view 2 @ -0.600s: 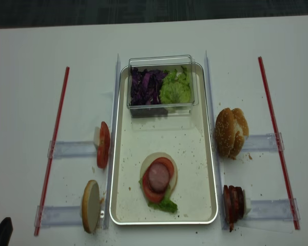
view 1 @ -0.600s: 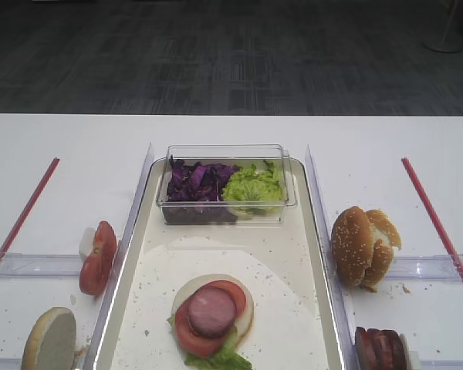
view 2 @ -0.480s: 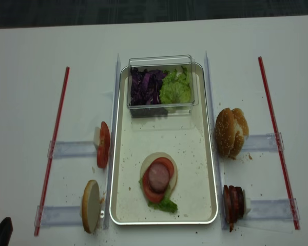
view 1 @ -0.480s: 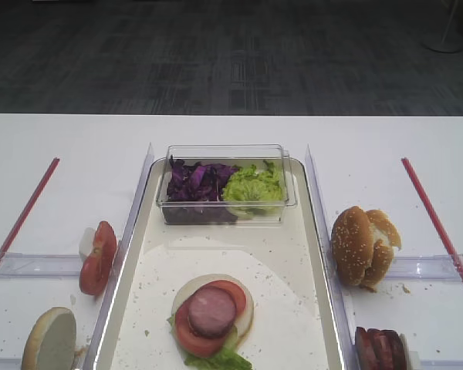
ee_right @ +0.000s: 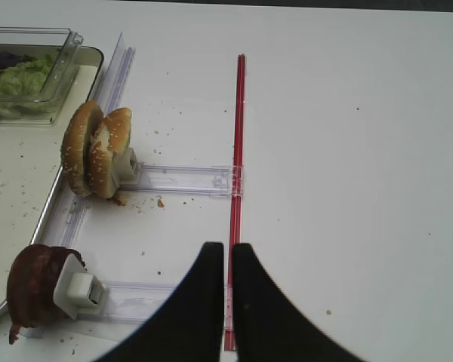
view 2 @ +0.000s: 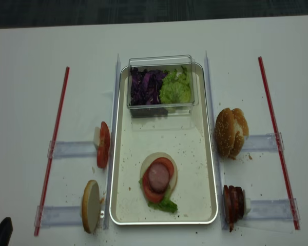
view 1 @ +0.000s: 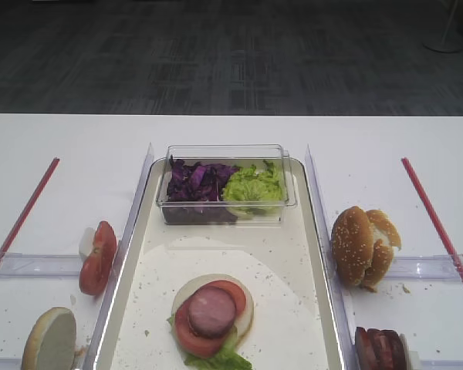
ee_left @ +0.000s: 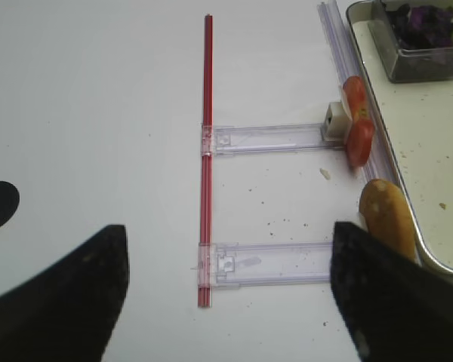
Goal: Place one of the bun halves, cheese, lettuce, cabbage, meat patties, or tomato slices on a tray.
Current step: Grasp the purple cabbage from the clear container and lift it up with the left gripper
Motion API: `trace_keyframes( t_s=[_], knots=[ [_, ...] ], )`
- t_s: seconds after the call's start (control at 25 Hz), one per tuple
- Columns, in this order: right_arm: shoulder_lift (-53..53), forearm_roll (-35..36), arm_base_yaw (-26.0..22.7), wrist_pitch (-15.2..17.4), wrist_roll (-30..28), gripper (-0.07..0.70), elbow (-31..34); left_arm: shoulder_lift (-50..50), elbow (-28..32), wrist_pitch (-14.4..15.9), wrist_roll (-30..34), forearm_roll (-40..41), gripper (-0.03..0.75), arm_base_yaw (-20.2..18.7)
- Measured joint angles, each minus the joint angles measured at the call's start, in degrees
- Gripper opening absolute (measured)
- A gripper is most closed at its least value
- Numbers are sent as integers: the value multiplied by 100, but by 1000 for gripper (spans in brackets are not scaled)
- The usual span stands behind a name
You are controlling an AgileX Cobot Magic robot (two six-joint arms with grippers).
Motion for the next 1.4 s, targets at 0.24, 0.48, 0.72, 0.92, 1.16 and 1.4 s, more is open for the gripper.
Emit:
trace_keyframes(
  t_s=[0.24,0.48,0.72,0.92,1.16,1.4],
  knots=[
    [0,0,0,0,0,679,0,0,0,0,0,0,509,0],
    [0,0,0,0,0,679,0,0,0,0,0,0,509,0],
    [0,0,0,0,0,679,0,0,0,0,0,0,509,0],
    [0,0,0,0,0,679,0,0,0,0,-22,0,509,0],
    [0,0,0,0,0,679,0,40,0,56,-35,0,509,0],
    [0,0,0,0,0,679,0,1607,0,87,-35,73,509,0]
  ],
)
